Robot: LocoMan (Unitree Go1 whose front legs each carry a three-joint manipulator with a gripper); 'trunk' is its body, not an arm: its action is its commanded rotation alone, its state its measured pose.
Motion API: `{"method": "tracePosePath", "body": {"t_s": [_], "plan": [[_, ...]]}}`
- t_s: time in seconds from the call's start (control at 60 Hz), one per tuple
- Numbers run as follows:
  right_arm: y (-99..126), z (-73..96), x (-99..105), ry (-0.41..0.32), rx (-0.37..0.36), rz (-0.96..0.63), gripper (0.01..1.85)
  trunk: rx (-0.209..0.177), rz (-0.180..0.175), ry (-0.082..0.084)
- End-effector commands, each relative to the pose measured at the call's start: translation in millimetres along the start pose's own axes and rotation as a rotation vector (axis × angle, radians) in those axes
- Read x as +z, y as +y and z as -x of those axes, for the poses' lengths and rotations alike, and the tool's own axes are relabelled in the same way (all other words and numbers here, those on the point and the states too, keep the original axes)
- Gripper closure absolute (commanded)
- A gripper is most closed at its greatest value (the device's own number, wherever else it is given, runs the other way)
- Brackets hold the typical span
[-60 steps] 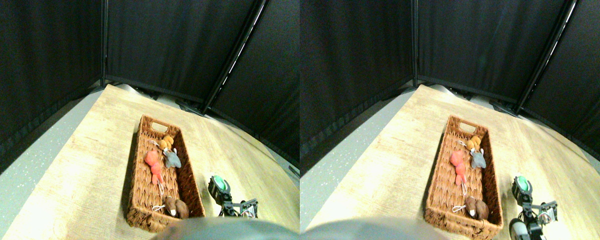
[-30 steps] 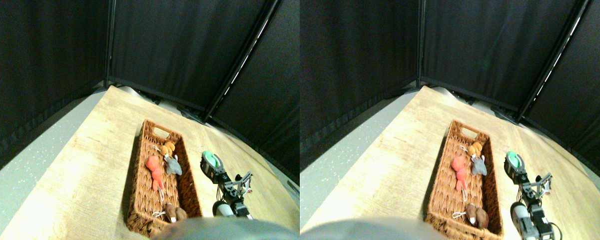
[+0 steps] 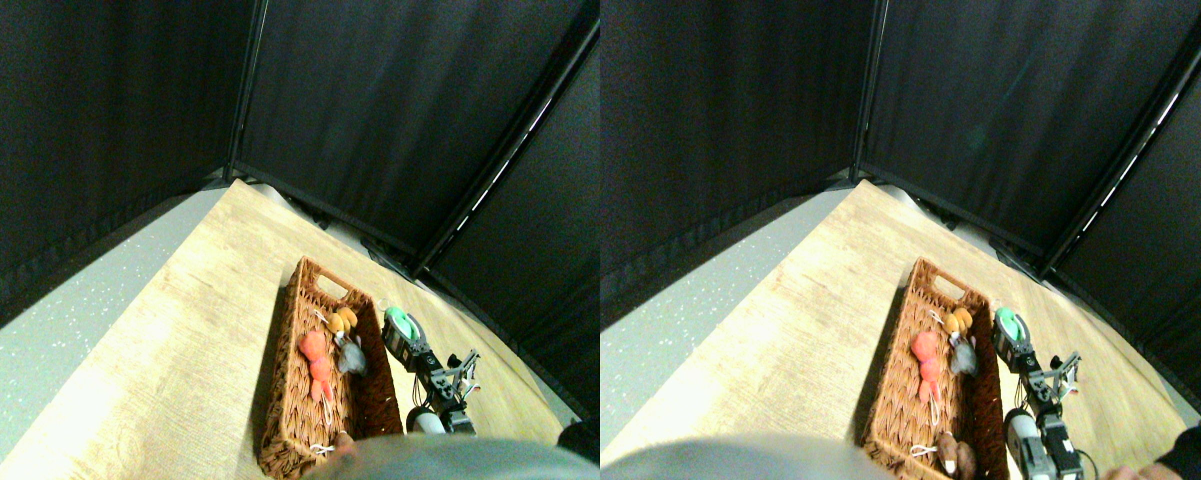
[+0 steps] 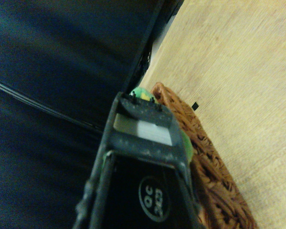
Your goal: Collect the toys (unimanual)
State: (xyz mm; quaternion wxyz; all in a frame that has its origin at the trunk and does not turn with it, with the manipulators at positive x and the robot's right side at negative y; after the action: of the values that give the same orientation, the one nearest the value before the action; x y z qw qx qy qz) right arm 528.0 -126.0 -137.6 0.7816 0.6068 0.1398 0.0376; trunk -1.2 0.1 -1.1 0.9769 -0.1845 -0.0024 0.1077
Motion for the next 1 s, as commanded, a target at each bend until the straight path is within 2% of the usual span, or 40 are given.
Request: {"method": "tracePosePath", "body": {"t_s": [0.017, 0.167, 0.4, 0.433, 0.483, 0.5, 0.55, 0.65, 0.733, 0.85, 0.9, 1.0], "plan": [[11.5, 1.9, -6.1, 0.013, 0.050, -0.006, 1.80, 0.030, 0.008, -0.004], [18.9, 2.2, -17.0, 0.056, 0.045, -0.008, 1.80, 0.043, 0.016, -0.009], [16.9, 3.6, -29.5, 0.114, 0.036, 0.019, 1.80, 0.054, 0.025, -0.010], [16.3, 4.0, -30.8, 0.116, 0.031, 0.042, 1.69, 0.055, 0.026, -0.009], [16.3, 5.0, -31.1, 0.113, -0.001, 0.082, 1.33, 0.057, 0.027, -0.009], [16.3, 5.0, -31.1, 0.113, -0.001, 0.082, 1.33, 0.057, 0.027, -0.009], [16.7, 6.5, -29.8, 0.104, -0.016, 0.122, 1.05, 0.055, 0.024, -0.008], [15.6, 4.8, -25.5, 0.104, 0.006, 0.140, 0.90, 0.051, 0.019, -0.006], [16.1, 3.9, -22.0, 0.090, 0.011, 0.145, 0.88, 0.047, 0.014, -0.004], [16.5, 2.7, -12.8, 0.048, 0.044, 0.125, 1.01, 0.036, -0.003, 0.000], [16.9, 4.0, -4.8, -0.029, 0.043, 0.126, 1.10, 0.026, -0.014, 0.003], [16.0, 4.9, 13.2, -0.086, 0.054, 0.122, 1.23, -0.005, -0.041, 0.013]]}}
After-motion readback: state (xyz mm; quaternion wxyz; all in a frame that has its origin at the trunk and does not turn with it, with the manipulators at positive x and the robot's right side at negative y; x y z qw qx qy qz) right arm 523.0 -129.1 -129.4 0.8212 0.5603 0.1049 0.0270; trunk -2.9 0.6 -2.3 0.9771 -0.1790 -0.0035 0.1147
